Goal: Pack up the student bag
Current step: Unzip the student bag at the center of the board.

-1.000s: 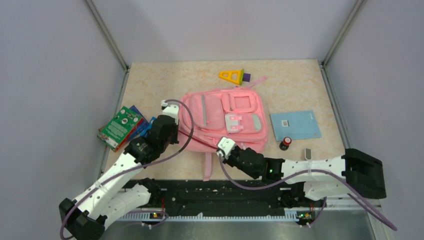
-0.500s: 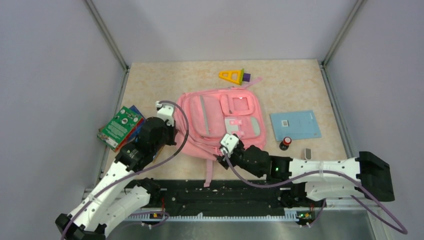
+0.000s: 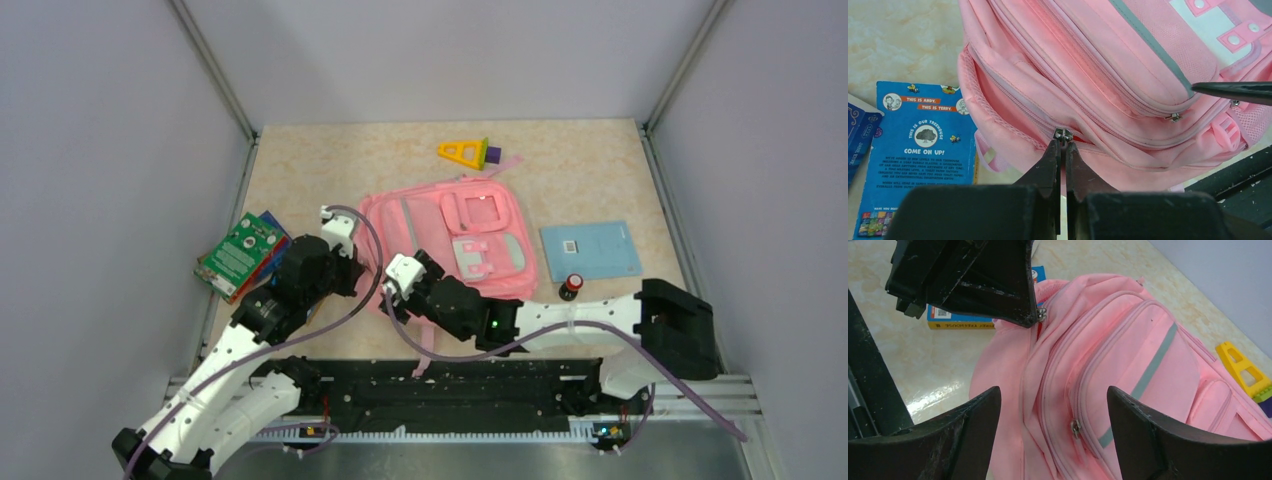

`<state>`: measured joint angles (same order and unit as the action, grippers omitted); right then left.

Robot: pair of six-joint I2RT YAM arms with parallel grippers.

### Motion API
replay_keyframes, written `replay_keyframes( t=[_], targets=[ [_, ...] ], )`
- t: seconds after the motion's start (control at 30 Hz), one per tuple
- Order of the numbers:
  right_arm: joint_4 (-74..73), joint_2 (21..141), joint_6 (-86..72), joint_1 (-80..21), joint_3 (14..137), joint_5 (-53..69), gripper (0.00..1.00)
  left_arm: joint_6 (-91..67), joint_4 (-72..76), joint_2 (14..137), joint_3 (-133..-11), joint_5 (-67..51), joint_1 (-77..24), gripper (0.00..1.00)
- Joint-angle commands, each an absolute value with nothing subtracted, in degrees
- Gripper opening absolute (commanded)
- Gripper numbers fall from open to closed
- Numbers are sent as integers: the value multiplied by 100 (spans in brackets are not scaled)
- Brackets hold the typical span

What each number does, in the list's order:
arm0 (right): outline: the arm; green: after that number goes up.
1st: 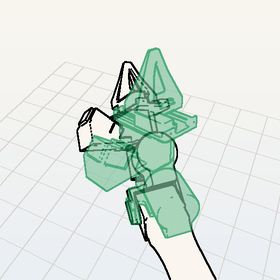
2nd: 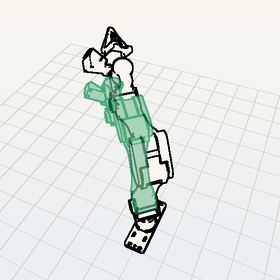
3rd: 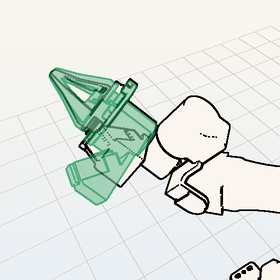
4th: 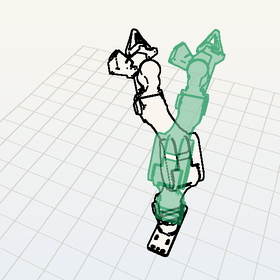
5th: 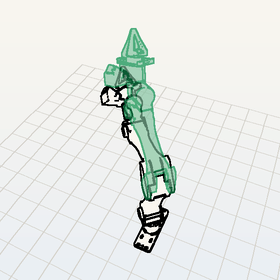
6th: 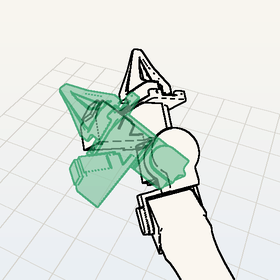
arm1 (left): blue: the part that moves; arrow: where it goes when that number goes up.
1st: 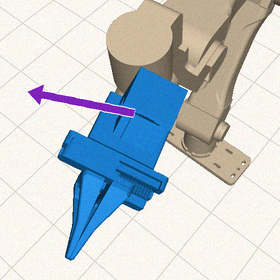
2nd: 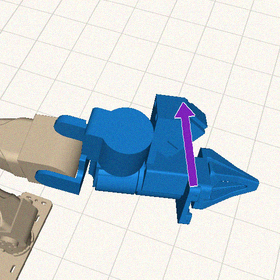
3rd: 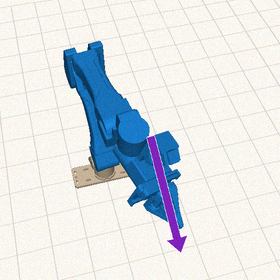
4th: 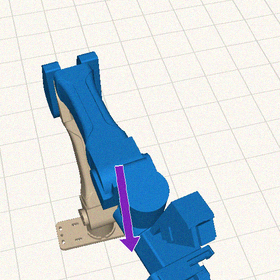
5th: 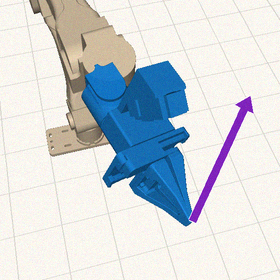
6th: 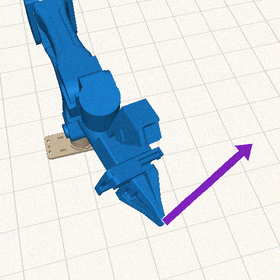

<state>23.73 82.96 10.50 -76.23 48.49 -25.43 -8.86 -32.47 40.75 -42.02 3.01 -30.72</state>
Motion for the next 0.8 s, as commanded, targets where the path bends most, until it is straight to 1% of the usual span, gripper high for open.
replay_keyframes(
  t=[0.0,0.2,0.43,0.5,0.53,0.57,0.6,0.67,0.77],
  targets=[
    [2747,8689,1294,-7635,5349,-2498,75,-845,-2511,3978,-4246,130,-3052,0],
    [2431,9037,1315,-7609,5572,-2928,75,-844,-2505,3942,-4245,147,-3053,0],
    [2293,9030,1468,-7425,5413,-3599,74,-853,-2503,3904,-4229,158,-3057,0],
    [2316,9005,1599,-7426,5389,-3822,68,-853,-2496,3894,-4230,167,-3052,0],
    [2312,9001,1645,-7427,5388,-3853,62,-853,-2494,3890,-4228,163,-3051,0],
    [2312,9007,1672,-7422,5392,-3841,58,-853,-2489,3892,-4232,142,-3058,0],
    [2315,9015,1686,-7426,5396,-3808,57,-854,-2481,3881,-4228,107,-3056,0],
    [2307,9075,1670,-7418,5428,-3713,58,-844,-2475,3863,-4223,62,-3056,0],
    [2203,9222,1614,-7416,5531,-3538,62,-844,-2462,3832,-4211,89,-3051,0]
  ],
)
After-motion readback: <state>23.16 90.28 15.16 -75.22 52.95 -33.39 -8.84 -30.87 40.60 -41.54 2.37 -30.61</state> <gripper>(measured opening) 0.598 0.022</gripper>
